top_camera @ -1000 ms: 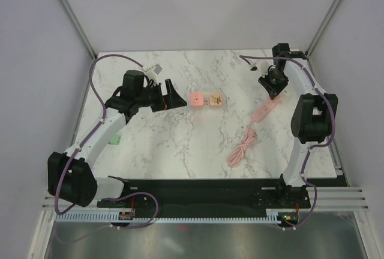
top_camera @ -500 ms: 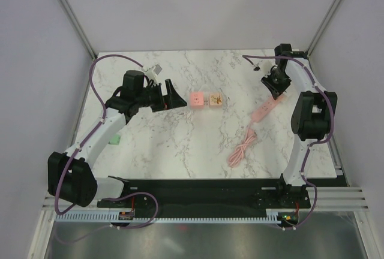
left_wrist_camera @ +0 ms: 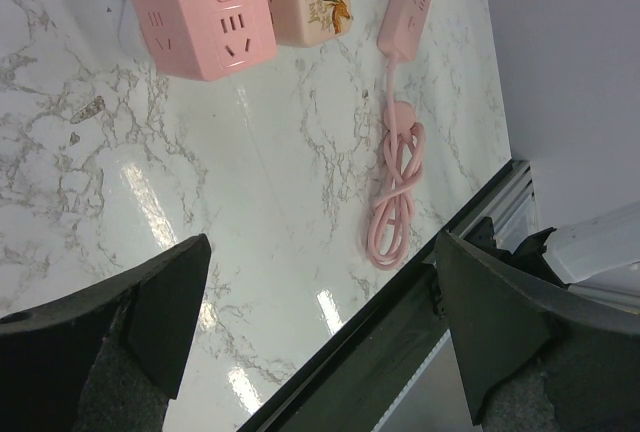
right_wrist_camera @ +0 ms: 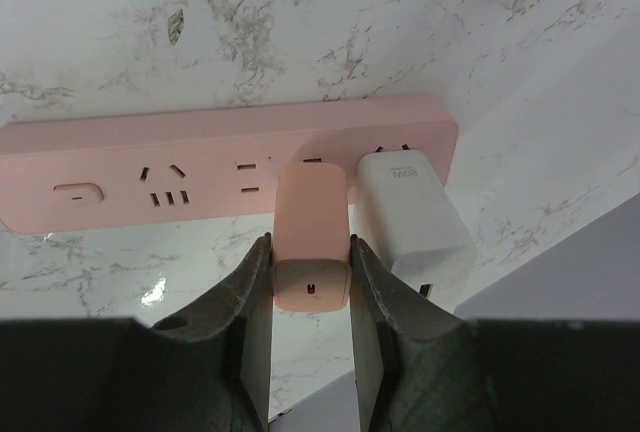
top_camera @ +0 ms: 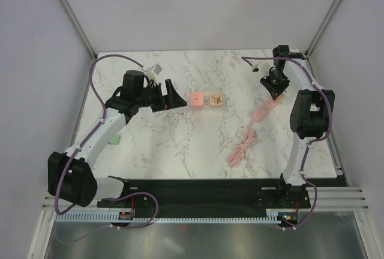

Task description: Insert the plug

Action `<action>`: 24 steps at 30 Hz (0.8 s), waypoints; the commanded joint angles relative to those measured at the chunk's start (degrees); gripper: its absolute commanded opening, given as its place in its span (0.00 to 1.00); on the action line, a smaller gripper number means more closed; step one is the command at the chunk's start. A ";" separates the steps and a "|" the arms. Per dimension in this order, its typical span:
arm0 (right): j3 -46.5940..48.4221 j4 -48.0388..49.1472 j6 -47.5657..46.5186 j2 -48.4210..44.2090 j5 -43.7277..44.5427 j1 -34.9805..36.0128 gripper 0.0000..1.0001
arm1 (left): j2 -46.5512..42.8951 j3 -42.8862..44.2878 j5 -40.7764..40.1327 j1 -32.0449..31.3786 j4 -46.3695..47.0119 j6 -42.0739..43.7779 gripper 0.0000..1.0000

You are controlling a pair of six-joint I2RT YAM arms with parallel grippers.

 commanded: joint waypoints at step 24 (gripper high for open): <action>-0.37 1.30 -1.08 5.92 -8.64 -1.95 0.00 | -1.70 -0.18 1.46 0.14 2.10 0.85 1.00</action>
